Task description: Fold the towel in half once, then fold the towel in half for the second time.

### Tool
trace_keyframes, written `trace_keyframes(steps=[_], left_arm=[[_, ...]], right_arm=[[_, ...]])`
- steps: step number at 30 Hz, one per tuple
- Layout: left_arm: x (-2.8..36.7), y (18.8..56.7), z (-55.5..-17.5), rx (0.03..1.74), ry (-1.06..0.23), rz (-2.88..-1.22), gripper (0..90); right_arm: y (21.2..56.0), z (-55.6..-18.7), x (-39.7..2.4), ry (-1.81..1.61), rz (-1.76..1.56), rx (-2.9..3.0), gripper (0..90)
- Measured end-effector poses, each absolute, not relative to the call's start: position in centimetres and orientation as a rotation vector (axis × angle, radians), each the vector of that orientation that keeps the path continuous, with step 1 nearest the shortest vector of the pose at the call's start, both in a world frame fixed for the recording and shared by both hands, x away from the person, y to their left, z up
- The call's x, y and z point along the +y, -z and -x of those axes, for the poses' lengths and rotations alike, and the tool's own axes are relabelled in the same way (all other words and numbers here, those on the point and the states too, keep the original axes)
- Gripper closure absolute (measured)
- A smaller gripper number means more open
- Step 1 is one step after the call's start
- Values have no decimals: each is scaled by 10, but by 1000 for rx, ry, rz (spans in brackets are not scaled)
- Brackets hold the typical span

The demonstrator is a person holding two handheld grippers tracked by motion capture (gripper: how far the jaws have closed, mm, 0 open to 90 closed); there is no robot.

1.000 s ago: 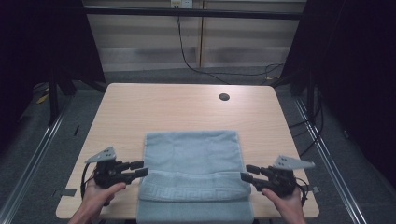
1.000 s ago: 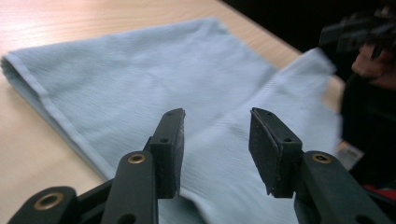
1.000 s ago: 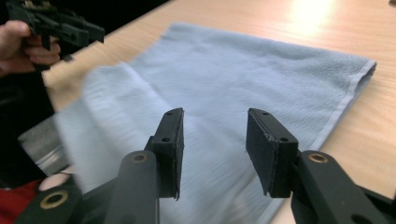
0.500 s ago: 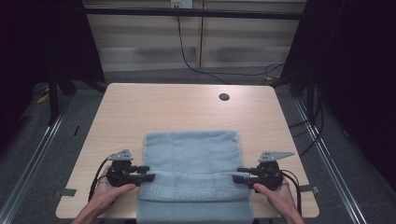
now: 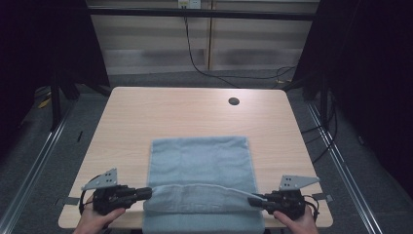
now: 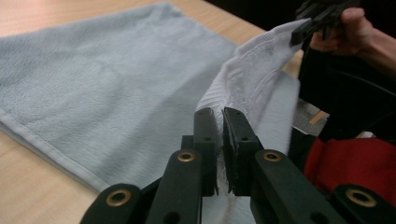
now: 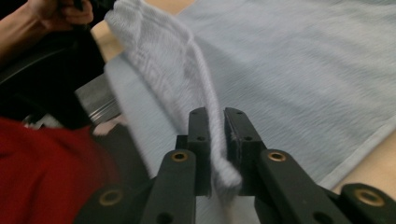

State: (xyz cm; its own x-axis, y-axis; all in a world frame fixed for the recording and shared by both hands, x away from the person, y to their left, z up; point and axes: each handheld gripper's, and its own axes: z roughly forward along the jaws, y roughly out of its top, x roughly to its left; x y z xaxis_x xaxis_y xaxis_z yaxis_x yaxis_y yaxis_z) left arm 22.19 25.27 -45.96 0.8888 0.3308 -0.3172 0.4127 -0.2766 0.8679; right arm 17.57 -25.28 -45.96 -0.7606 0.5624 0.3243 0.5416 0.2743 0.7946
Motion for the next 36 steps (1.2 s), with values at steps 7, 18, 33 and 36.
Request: trace_keyframes(steps=[7, 18, 33, 36], left_arm=[[259, 455, -216, 547, 74, -1868, 769], [226, 479, -298, 772, 21, -1988, 545], [215, 506, -340, 842, -27, -2069, 556], [215, 505, -327, 819, -18, -2082, 572]], right_arm=[[446, -160, -255, -1593, -1049, 2455, 656], [464, -243, -239, -1441, -1124, 2397, 589], [503, -315, -205, -1185, -1227, 2439, 552], [502, -302, -207, -1181, -1234, 2450, 553]])
